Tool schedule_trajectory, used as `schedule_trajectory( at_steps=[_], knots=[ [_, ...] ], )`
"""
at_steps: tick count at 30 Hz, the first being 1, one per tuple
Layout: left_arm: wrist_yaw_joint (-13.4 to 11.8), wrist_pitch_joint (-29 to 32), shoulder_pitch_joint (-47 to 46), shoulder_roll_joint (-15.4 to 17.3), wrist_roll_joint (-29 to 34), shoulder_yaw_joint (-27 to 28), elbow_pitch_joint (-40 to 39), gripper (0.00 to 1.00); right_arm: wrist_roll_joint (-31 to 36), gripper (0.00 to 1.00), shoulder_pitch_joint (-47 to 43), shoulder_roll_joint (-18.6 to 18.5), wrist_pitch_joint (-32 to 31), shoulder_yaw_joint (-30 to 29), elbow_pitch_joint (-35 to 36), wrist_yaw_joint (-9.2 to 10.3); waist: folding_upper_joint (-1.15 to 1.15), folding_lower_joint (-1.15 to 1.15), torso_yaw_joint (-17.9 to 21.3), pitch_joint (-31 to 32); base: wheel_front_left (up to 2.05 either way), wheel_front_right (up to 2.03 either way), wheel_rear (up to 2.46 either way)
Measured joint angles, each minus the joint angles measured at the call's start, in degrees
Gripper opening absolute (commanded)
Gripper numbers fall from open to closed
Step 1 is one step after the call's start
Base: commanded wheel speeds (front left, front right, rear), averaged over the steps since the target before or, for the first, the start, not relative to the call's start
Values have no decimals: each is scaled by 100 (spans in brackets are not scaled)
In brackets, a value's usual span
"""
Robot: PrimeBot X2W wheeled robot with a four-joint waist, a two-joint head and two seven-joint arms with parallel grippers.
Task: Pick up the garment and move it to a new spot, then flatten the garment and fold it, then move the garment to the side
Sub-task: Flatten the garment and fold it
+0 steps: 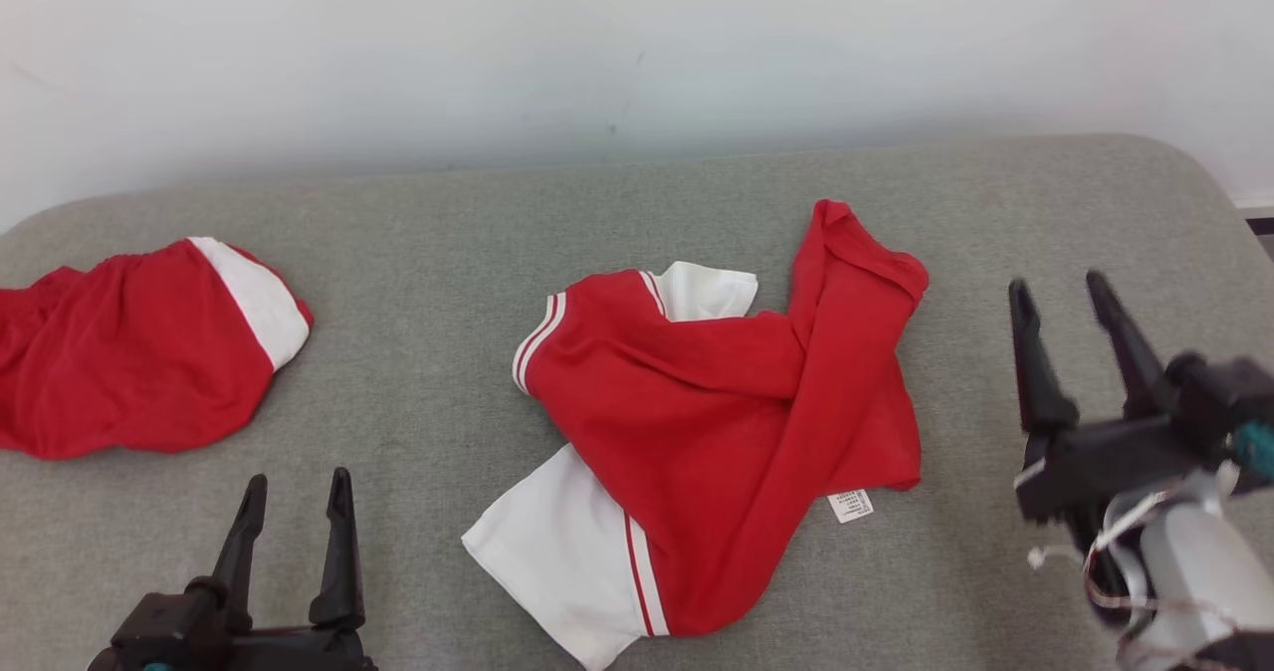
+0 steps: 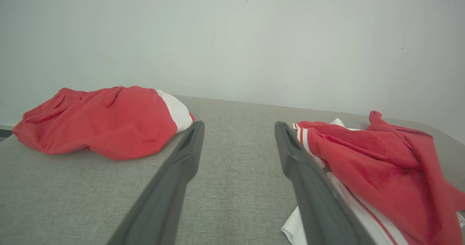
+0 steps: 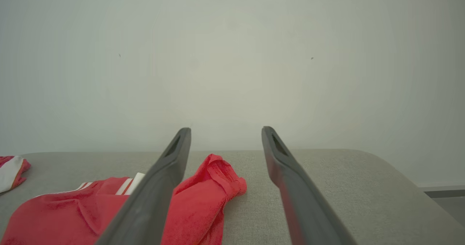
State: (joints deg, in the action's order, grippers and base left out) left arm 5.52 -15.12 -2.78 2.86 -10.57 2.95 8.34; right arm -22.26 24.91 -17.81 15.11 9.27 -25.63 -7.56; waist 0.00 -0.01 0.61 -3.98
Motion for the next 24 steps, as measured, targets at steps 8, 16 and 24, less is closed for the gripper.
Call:
schedule_trajectory(
  at_steps=[8, 16, 24],
  knots=[
    [4, 0, 71, 1, 65, 110, -51, 100, 177, 100, -1302, 460, 1, -309, 1046, 0, 0, 0, 139, 69, 0, 0, 0],
    [30, 0, 69, 1, 125, 183, -41, 100, 479, 100, -2204, 1067, 1, -477, 1622, 0, 0, 0, 160, 9, 0, 0, 0],
    [42, 0, 59, 3, 204, 86, 51, 100, 648, 100, -2304, 1177, 1, -466, 1682, 0, 0, 0, 189, 21, 0, 0, 0]
  ],
)
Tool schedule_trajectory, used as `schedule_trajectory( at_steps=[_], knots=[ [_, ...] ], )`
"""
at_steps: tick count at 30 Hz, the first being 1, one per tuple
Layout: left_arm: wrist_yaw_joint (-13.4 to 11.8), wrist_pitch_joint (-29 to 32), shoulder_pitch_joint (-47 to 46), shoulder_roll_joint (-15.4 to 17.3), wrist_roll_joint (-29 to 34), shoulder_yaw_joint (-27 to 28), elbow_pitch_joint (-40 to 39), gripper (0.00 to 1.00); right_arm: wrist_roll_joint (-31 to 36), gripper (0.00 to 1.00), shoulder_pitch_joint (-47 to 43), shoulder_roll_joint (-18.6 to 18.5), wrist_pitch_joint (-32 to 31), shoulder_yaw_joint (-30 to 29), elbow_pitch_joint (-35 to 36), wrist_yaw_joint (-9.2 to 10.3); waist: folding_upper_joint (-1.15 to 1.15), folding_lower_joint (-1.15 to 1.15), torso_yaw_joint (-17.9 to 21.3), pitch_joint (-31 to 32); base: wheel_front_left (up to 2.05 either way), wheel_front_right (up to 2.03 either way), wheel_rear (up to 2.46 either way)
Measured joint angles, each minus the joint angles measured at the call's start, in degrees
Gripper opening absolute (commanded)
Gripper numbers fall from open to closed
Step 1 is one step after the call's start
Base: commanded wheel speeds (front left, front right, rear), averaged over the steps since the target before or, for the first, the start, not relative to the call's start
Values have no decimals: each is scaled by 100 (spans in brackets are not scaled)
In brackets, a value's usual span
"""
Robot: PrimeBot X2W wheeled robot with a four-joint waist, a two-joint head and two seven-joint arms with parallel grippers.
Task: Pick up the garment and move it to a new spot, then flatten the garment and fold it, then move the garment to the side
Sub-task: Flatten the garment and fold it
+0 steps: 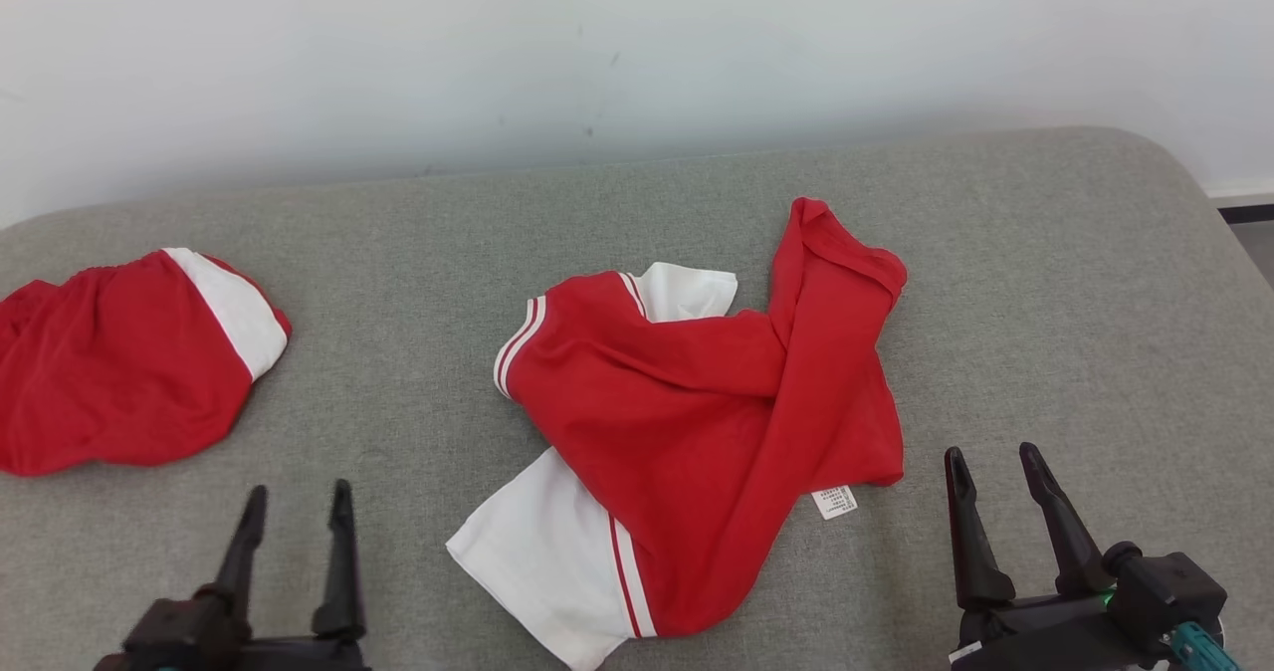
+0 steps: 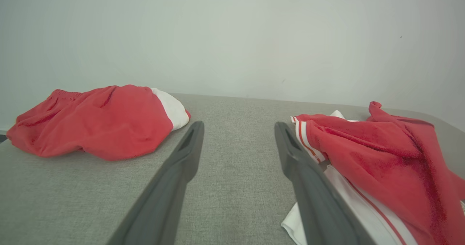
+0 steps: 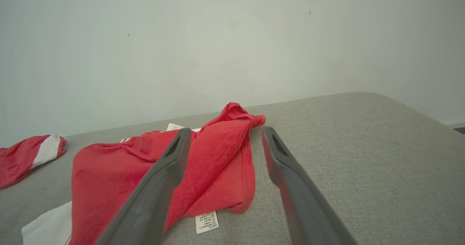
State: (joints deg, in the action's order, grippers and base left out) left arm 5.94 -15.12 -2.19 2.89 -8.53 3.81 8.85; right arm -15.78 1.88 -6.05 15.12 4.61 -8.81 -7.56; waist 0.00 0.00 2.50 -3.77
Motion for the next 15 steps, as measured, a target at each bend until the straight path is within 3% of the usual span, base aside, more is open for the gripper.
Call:
schedule_trajectory(
  at_steps=[15],
  knots=[
    [155, 42, -1071, 468, 146, -1154, 1775, 100, 45, 100, 292, 14, 0, 177, -312, 0, 0, 1, 292, -236, 0, 0, 0]
  ],
)
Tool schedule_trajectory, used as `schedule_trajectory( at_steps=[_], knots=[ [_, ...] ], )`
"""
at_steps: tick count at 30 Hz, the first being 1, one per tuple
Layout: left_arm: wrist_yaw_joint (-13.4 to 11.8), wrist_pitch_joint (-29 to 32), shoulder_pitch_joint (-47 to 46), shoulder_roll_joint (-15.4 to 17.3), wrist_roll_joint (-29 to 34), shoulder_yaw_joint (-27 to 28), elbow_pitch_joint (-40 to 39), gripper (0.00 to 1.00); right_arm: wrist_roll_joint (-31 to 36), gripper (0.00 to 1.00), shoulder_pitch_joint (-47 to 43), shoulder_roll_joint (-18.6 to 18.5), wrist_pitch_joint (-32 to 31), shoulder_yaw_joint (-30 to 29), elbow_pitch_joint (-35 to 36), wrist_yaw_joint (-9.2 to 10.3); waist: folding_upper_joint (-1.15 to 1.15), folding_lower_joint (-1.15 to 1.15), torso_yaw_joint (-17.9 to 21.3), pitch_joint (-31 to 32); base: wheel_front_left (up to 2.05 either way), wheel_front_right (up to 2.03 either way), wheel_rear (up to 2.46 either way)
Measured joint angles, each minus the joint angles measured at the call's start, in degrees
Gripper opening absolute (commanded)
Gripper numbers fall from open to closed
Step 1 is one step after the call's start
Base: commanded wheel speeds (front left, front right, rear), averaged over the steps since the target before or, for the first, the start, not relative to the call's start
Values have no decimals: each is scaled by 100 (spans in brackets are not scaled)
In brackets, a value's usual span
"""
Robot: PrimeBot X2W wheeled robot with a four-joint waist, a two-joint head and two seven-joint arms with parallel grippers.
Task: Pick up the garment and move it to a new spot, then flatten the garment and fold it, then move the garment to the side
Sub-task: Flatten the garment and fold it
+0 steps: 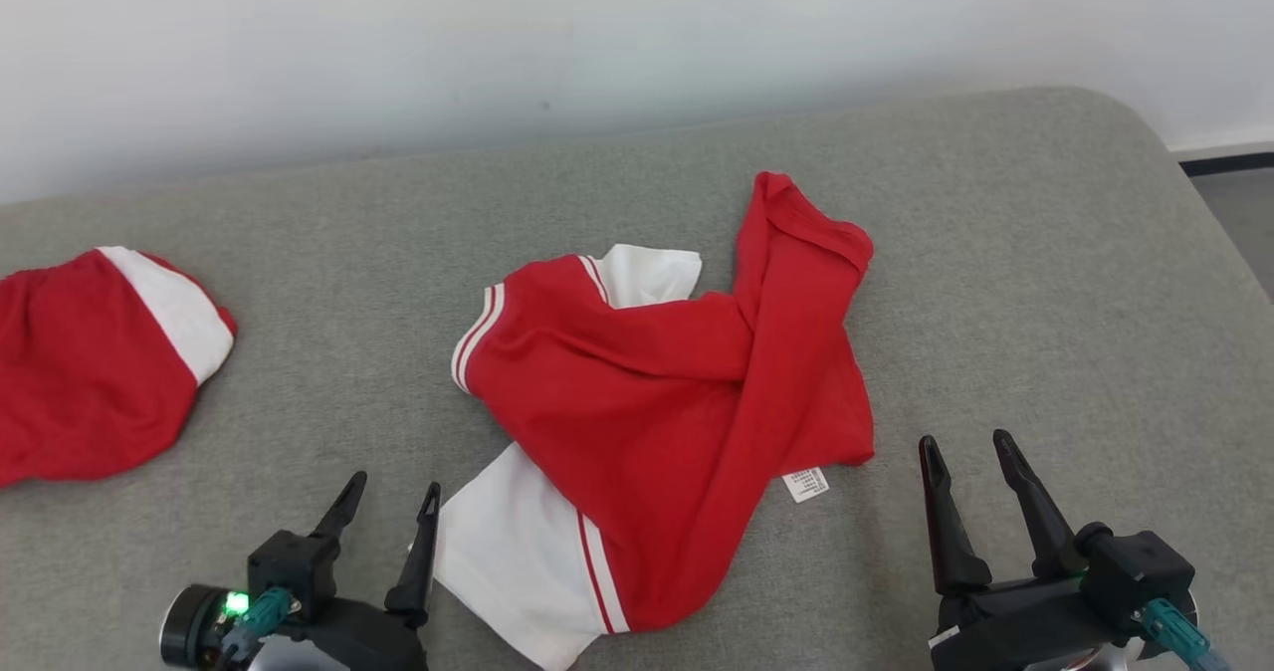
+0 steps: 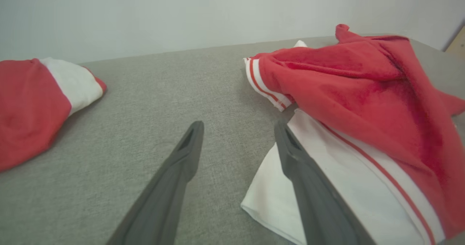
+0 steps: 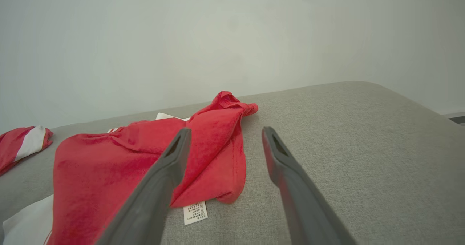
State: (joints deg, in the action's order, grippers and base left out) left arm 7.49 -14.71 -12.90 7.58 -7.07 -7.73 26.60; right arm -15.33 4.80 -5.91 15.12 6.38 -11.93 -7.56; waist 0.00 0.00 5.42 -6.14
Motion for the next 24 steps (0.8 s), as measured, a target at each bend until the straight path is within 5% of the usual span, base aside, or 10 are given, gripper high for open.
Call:
schedule_trajectory(
  at_steps=[11, 13, 14, 24],
  knots=[
    [2, 116, -337, 264, -426, -802, 1078, 100, -30, 100, 51, 37, 0, -2, -108, 0, 0, 0, 325, -143, 0, 0, 0],
    [2, 113, -351, 269, -495, -853, 1133, 17, -30, 100, 52, 37, 0, -8, -112, 0, 0, 0, 336, -142, 0, 0, 0],
    [2, 109, -380, 277, -553, -899, 1177, 0, -30, 100, 53, 40, 0, -15, -119, 0, 0, 0, 340, -135, 0, 0, 0],
    [-113, -12, -478, 319, -899, -762, 1042, 0, -27, 100, -45, 65, 0, -160, -162, 0, 0, 0, 73, 11, 0, 0, 0]
  ],
)
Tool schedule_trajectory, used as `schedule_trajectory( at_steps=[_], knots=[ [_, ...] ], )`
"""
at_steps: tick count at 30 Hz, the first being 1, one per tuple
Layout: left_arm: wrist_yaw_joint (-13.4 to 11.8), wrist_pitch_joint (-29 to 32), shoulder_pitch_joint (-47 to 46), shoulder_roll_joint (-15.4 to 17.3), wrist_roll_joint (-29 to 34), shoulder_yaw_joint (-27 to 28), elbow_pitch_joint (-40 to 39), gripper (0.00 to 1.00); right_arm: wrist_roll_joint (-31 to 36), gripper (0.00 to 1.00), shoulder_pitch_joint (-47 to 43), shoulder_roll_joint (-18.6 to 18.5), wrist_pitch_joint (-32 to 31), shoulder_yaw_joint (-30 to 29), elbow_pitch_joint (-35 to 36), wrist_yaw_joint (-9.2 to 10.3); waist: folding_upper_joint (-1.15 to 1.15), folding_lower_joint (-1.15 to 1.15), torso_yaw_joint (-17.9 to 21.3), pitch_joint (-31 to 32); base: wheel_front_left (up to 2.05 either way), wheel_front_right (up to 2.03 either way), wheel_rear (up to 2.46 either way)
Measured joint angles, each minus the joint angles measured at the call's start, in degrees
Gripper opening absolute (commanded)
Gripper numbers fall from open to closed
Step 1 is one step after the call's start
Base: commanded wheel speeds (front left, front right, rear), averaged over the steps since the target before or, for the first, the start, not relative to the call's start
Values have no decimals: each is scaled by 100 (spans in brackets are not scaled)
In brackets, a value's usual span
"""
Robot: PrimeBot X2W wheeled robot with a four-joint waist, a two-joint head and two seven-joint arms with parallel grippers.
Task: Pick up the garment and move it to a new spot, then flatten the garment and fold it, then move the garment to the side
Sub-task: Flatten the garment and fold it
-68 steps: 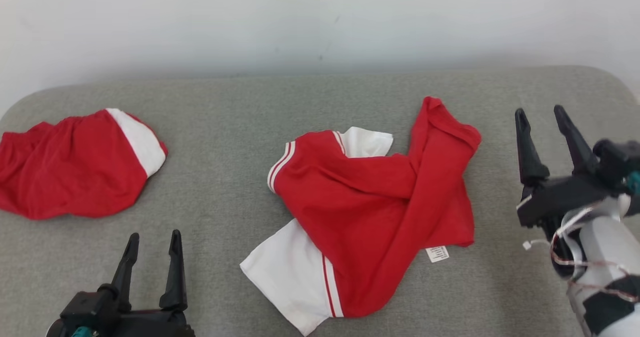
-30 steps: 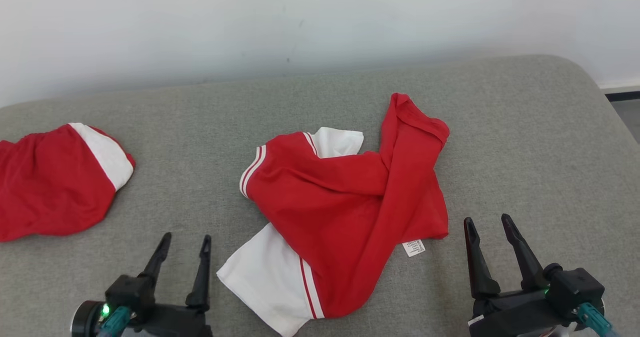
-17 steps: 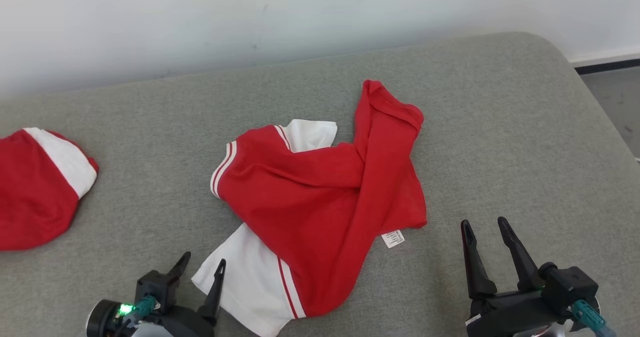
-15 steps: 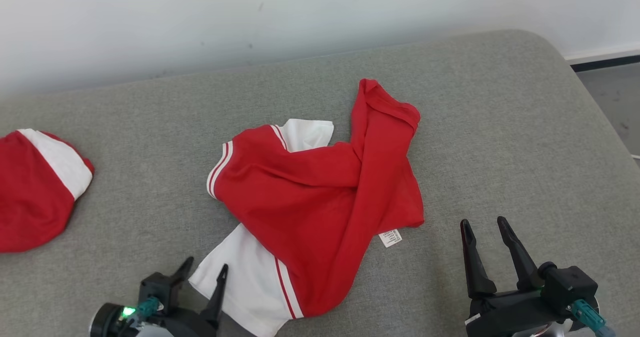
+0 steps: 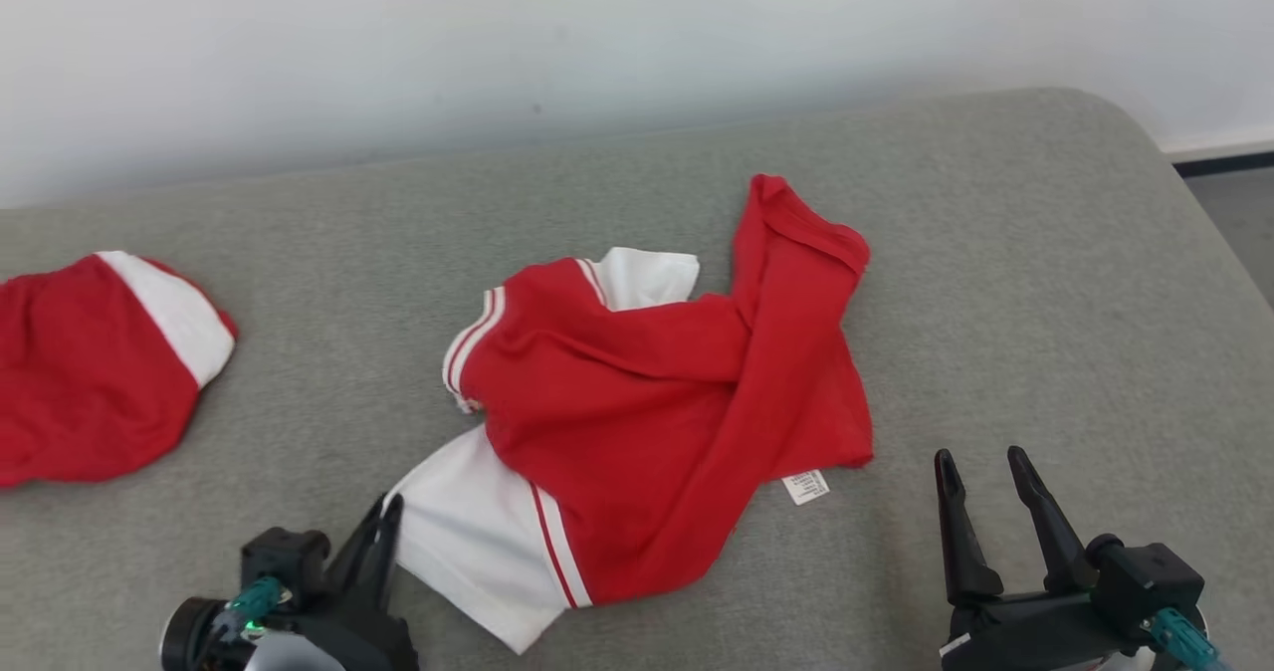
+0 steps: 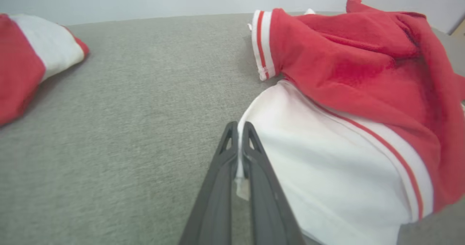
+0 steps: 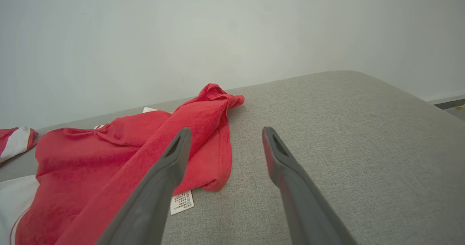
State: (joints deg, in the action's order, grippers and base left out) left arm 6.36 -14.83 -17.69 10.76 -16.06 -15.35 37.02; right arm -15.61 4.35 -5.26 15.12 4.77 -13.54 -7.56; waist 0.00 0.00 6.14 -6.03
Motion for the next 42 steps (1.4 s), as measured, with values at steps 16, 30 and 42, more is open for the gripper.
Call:
schedule_trajectory(
  at_steps=[16, 30, 42],
  knots=[
    [-586, -24, 1750, 38, -524, 889, -1499, 0, 5, 100, -120, -1, 0, -208, -376, 0, 0, 0, -863, 234, 0, 0, 0],
    [-706, -30, 1886, -310, -197, 1350, -2599, 100, 14, 100, -57, -64, 0, -157, -641, 0, 0, 0, -816, 263, 0, 0, 0],
    [-332, -30, 1894, -660, 428, 1798, -3231, 100, 29, 100, 331, -267, 0, 141, -1347, 0, 0, 0, -782, 257, 0, 0, 0]
  ],
)
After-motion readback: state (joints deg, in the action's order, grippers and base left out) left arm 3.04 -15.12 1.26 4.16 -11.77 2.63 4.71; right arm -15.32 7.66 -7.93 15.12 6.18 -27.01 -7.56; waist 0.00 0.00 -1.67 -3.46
